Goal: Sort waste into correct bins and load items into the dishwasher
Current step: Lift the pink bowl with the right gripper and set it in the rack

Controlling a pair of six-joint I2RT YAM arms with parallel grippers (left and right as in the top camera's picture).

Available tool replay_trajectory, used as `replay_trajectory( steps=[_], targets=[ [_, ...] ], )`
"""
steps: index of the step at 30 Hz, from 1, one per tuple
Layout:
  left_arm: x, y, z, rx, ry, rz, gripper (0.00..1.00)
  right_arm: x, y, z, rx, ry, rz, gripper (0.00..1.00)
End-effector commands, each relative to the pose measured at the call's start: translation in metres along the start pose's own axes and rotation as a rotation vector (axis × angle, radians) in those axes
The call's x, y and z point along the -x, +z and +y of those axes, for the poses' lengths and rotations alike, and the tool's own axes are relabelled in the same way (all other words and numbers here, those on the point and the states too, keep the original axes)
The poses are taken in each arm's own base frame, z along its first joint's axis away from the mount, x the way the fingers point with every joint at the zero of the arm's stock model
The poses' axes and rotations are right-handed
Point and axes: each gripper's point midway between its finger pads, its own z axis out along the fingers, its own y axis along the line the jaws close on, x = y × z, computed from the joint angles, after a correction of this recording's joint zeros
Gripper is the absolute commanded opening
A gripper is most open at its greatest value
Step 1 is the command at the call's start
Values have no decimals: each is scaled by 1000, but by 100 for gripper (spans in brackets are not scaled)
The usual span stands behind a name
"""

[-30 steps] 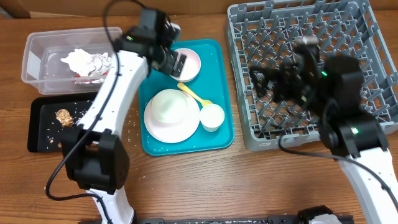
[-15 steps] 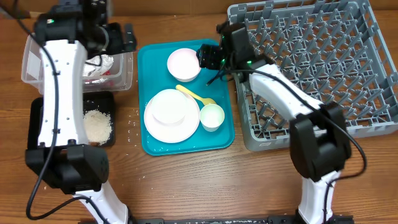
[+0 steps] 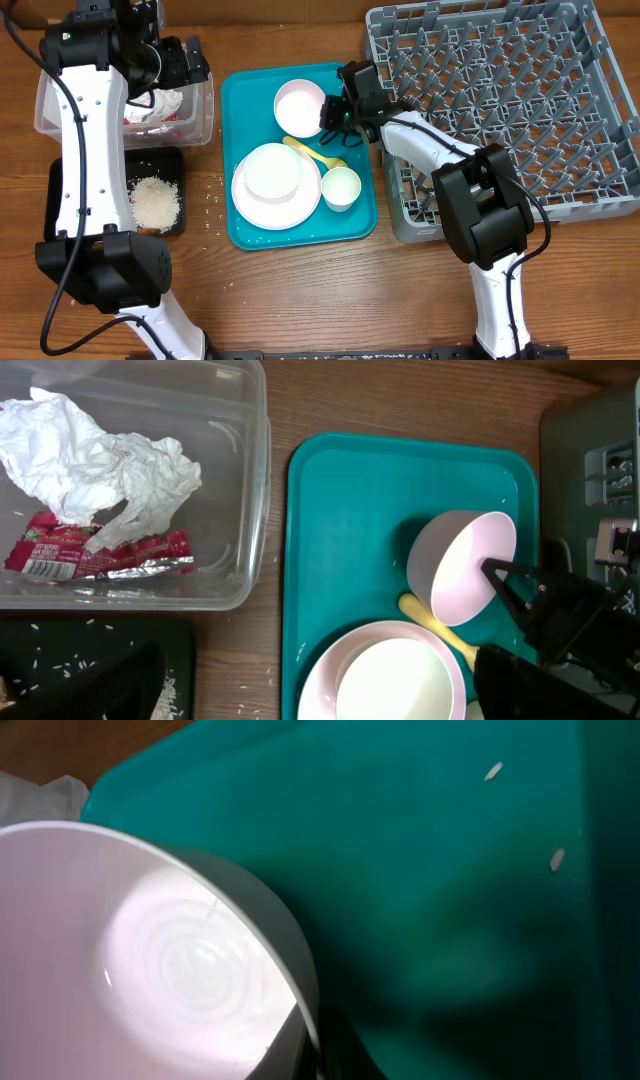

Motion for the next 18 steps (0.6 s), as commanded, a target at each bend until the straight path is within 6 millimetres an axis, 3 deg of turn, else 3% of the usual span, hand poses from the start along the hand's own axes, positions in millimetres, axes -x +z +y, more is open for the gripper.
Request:
replay_trajectory(
  steps=[1,3,4,6,7,8,10,11,15,18],
  targets=[
    [4,-7,-6,-20,-10,-20,100,31,-27,27,32,-52,-53,4],
    [4,-7,-6,-20,-10,-20,100,52,-57,47,32,-115,-87,4],
    [4,-7,-6,-20,-10,-20,100,77,-93,63,-4,-146,-138,4],
    [4,-7,-6,-20,-10,-20,100,107,-143,73,-97,-162,-226,4],
    [4,-7,-6,-20,-10,-20,100,126,-176,70,-190,-154,-302,4],
    [4,-7,-6,-20,-10,-20,100,135,-193,66,-248,-147,-348,4],
    [4,-7,-6,-20,-10,-20,100,170,-257,33,-549,-103,-574,4],
    [4,-7,-6,-20,-10,-20,100,177,-274,20,-667,-117,-630,4],
    [4,-7,-6,-20,-10,-20,100,198,-304,-33,-1095,-82,-823,4],
    [4,-7,-6,-20,-10,-20,100,212,-278,-62,-1261,-157,-819,4]
  ],
)
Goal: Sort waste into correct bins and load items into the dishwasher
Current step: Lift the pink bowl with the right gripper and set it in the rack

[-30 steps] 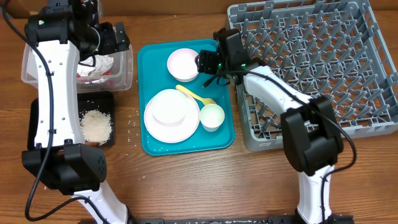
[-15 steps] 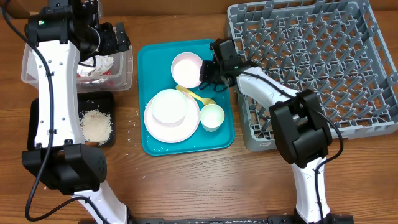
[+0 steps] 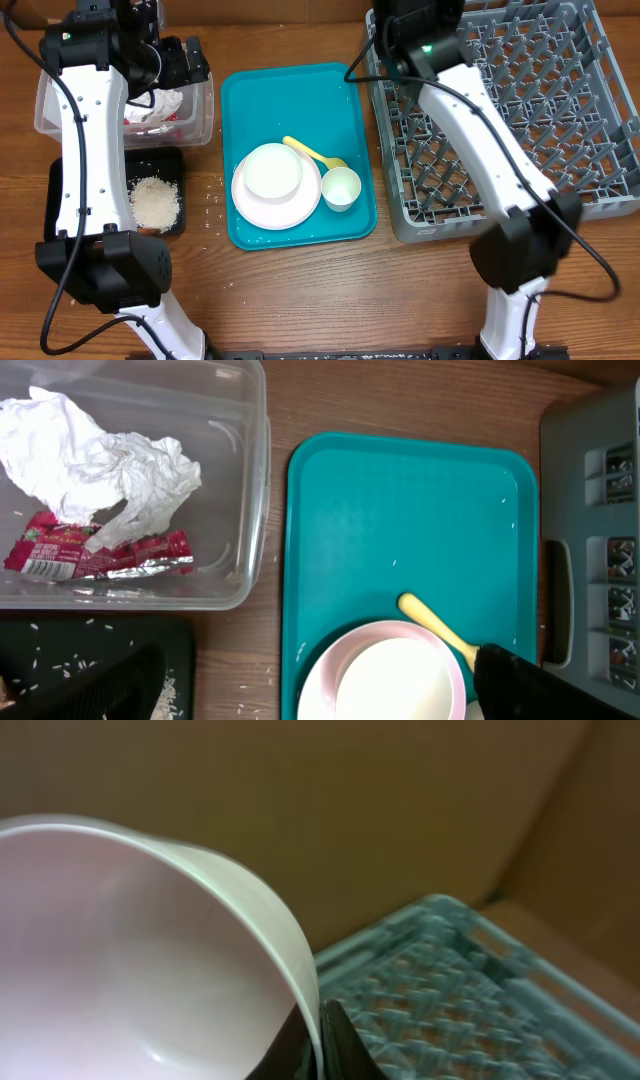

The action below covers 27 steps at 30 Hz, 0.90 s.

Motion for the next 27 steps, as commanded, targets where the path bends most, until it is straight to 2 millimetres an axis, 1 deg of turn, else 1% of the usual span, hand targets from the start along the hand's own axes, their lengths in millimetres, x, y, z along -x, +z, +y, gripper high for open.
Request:
replay_trajectory(
  steps=[1,2,4,6,8,13,16,20,25,27],
  targets=[
    [4,-7,-6,-20,-10,-19,100,-26,39,-19,-270,-186,-47,4],
    [4,-7,-6,-20,-10,-19,100,-31,45,-19,-295,-211,-53,4],
    [4,-7,-6,-20,-10,-19,100,-47,60,-13,-331,-287,-50,4],
    [4,-7,-6,-20,-10,-20,100,-65,70,-7,-349,-354,-35,4],
    [4,-7,-6,-20,-10,-20,100,-87,79,-2,-365,-402,-13,4],
    [4,-7,-6,-20,-10,-20,100,-106,82,-2,-361,-444,22,4],
    [4,-7,-6,-20,-10,-19,100,-123,83,5,-291,-492,78,4],
    [4,-7,-6,-20,-10,-19,100,-136,83,6,-255,-473,117,4],
    [4,-7,-6,-20,-10,-19,100,-140,84,11,-224,-463,128,4],
    [4,-7,-6,-20,-10,-19,100,-141,82,14,-217,-468,128,4]
  ],
)
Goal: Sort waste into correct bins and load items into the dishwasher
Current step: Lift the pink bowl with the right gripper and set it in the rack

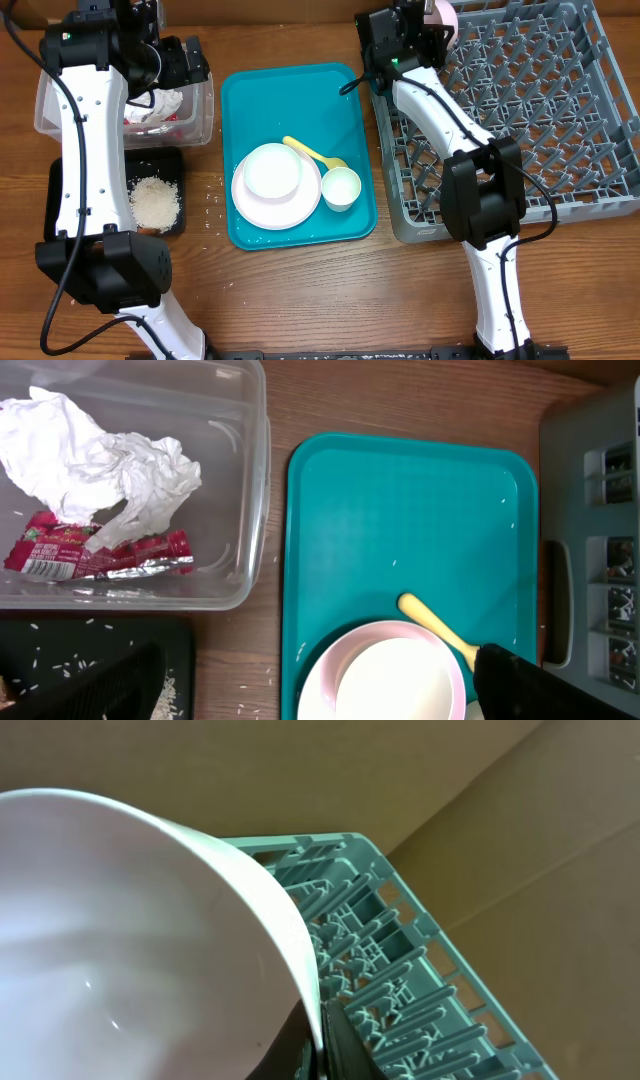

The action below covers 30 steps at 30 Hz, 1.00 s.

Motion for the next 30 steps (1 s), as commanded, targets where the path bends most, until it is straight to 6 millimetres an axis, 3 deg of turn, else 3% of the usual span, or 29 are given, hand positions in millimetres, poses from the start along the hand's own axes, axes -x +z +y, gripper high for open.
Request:
replay_trajectory(
  steps=[1,9,15,17,21,26,30],
  targets=[
    [4,-7,-6,-19,-10,-20,100,-1,-9,14,81,-10,5,4],
    [4,-7,-6,-19,-10,-20,100,-14,-18,24,129,-94,35,4],
    [4,-7,-6,-19,-10,-20,100,-19,-28,29,141,-144,41,17],
    [4,-7,-6,-19,-10,-20,100,-20,-33,31,148,-166,38,22],
    [4,-7,-6,-19,-10,-20,100,-21,-52,38,171,-284,20,55],
    [4,-7,-6,-19,-10,-20,100,-8,-85,36,202,-309,-24,66],
    [4,-7,-6,-19,-10,-20,100,16,-118,20,259,-270,-68,71]
  ],
)
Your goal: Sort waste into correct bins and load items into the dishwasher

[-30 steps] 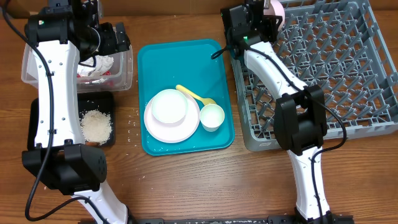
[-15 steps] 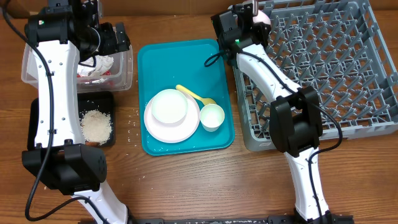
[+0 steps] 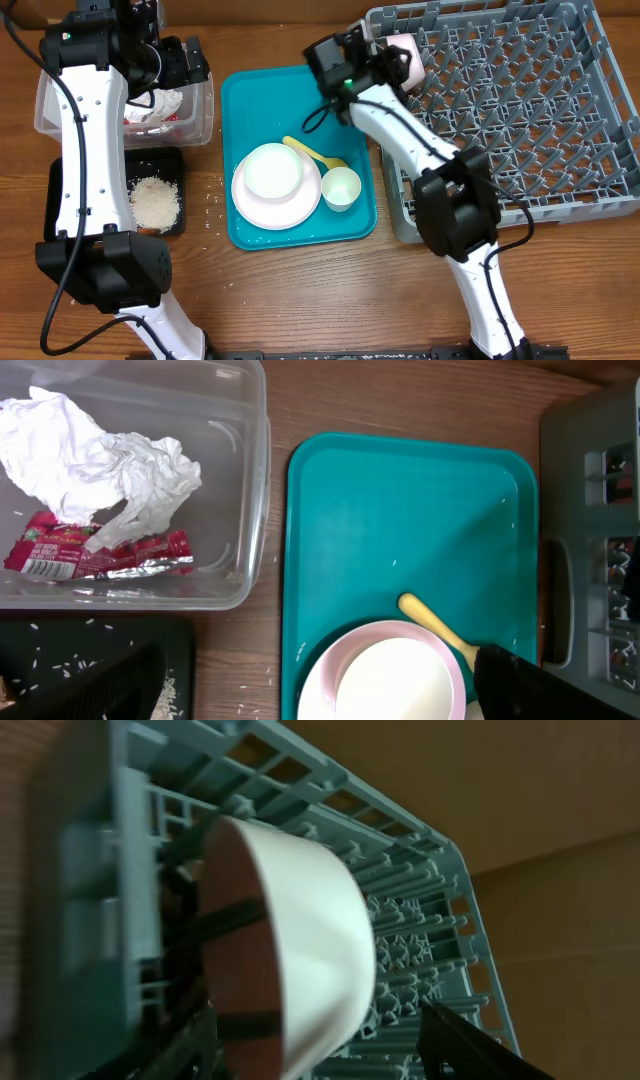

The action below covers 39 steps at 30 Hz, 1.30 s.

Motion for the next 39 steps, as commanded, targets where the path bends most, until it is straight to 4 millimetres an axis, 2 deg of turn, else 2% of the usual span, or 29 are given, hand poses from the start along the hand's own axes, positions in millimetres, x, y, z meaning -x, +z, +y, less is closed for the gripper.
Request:
replay_trajectory(
  steps=[1,3,5,7,9,10,14,19,21,28,30,33,37,39],
  targets=[
    [4,-7,-6,-19,-10,-20,100,32,-43,-44,67,107,-80,73],
    [4,-7,-6,-19,-10,-20,100,33,-61,-38,219,142,-79,74],
    [4,-7,-6,-19,-10,-20,100,27,-88,-15,492,148,-48,74],
    [4,-7,-6,-19,-10,-20,100,13,-164,33,1065,110,26,75],
    [4,-7,-6,-19,-10,-20,100,7,-197,49,1278,99,62,74],
    [4,-7,-6,-19,-10,-20,100,3,-205,56,1344,97,86,73],
    [4,-7,-6,-19,-10,-20,100,-20,-206,84,1374,85,179,72],
    [4,-7,-6,-19,-10,-20,100,-57,-214,126,1392,28,277,63],
    [4,-7,-6,-19,-10,-20,100,-67,-214,135,1391,28,299,57],
    [4,-7,-6,-19,-10,-20,100,-92,-207,160,1383,58,351,52],
    [4,-7,-6,-19,-10,-20,100,-94,-206,162,1381,62,356,43],
    [4,-7,-6,-19,-10,-20,100,-94,-206,162,1383,63,354,34],
    [4,-7,-6,-19,-10,-20,100,-91,-208,164,1388,63,339,5],
    [4,-7,-6,-19,-10,-20,100,-87,-208,164,1390,69,328,4]
  ],
)
